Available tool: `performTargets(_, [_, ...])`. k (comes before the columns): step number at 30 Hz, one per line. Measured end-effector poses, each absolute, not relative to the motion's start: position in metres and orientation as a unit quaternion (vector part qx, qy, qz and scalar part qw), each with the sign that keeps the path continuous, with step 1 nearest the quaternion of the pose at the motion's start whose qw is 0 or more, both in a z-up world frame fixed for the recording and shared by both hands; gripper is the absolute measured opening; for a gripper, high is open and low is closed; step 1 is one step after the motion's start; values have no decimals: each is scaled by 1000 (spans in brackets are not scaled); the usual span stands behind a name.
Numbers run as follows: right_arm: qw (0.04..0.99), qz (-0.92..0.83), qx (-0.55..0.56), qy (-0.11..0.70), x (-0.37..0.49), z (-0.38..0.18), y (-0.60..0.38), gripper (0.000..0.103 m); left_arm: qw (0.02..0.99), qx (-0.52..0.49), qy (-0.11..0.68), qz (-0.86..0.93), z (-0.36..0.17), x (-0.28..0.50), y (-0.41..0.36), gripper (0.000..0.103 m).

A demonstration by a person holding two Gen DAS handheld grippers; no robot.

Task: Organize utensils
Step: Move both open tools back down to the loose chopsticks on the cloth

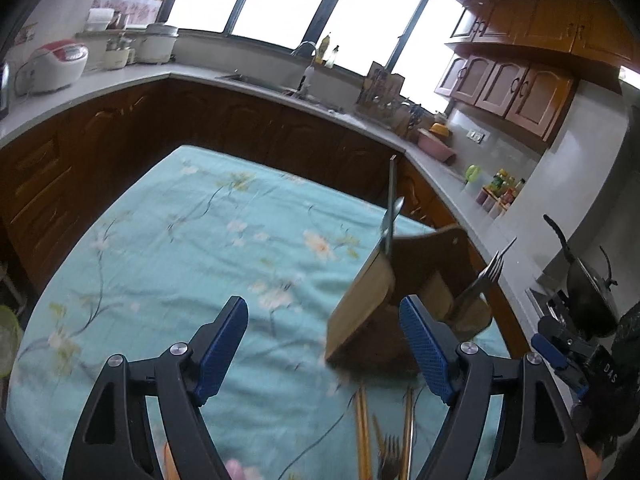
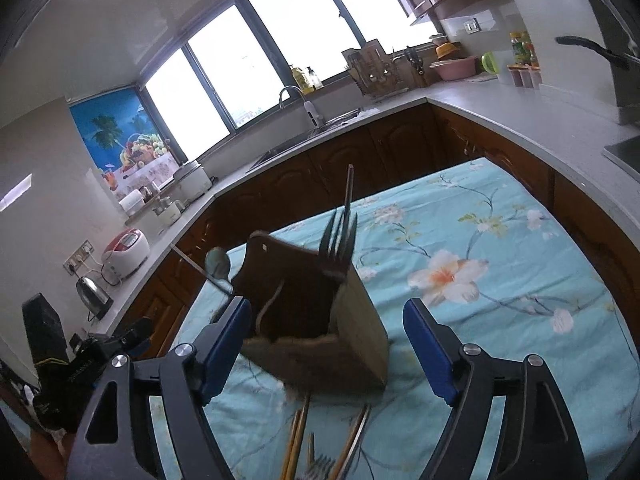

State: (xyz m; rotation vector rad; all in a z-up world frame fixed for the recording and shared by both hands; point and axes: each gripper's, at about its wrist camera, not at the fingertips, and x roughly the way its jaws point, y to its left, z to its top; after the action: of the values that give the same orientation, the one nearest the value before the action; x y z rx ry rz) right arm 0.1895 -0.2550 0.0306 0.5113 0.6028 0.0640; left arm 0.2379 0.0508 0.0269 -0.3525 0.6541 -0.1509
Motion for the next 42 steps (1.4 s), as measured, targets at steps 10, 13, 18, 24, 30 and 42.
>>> performTargets(10, [916, 25, 246, 315, 145, 12, -248, 80, 923, -165, 341, -70, 22, 189, 58, 78])
performTargets(13, [915, 24, 246, 320, 134, 5, -245, 80, 920, -161, 349, -70, 17, 180, 56, 78])
performTargets(18, [911, 23, 245, 331, 123, -5, -241, 80, 917, -154, 361, -68, 12, 172, 53, 78])
performTargets(24, [908, 24, 242, 340, 118, -13, -237, 80, 914, -140, 375, -66, 8, 169, 48, 78])
performTargets(30, [904, 26, 244, 349, 119, -22, -234, 80, 909, -123, 391, -70, 2, 180, 36, 78])
performTargets(42, [898, 14, 253, 361, 128, -33, -245, 80, 892, -76, 435, -91, -26, 225, -10, 77])
